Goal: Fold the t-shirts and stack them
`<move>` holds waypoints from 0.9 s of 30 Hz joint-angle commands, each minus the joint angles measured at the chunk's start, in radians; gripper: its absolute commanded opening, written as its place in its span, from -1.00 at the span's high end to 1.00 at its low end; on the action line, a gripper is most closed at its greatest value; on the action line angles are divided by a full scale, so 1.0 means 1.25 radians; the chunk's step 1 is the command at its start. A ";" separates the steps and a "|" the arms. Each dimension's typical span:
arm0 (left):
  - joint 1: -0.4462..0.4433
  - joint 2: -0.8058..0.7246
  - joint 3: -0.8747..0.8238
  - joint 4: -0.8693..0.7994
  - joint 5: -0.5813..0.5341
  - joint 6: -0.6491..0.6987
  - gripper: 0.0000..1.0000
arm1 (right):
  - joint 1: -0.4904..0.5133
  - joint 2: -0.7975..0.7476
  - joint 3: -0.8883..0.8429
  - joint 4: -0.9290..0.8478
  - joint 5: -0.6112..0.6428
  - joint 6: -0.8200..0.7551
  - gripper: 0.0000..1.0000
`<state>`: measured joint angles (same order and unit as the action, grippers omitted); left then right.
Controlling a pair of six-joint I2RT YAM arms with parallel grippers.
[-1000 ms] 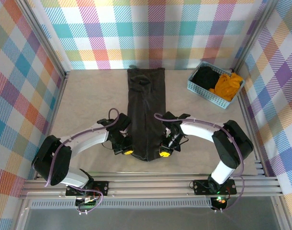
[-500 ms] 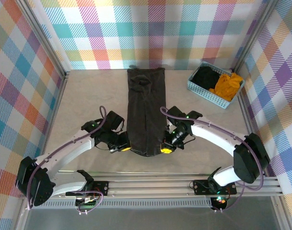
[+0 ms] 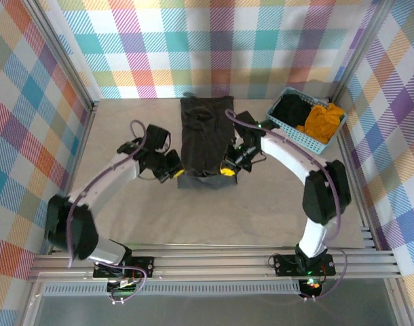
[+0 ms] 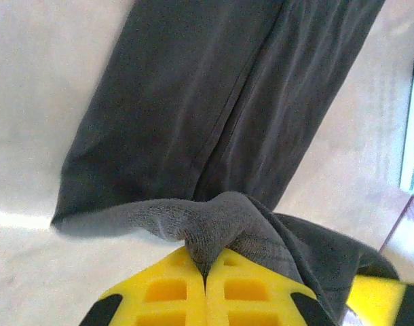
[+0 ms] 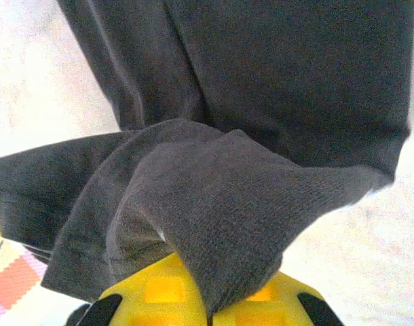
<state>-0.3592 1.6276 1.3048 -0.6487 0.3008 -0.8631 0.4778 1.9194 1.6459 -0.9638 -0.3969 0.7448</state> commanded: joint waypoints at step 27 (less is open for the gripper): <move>0.053 0.054 -0.089 0.116 0.029 -0.063 -0.11 | -0.106 0.030 -0.068 0.147 0.009 -0.003 -0.22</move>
<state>-0.2874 1.7573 1.3262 -0.5461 0.2920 -0.8421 0.3462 2.0655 1.6955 -0.8749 -0.3714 0.7010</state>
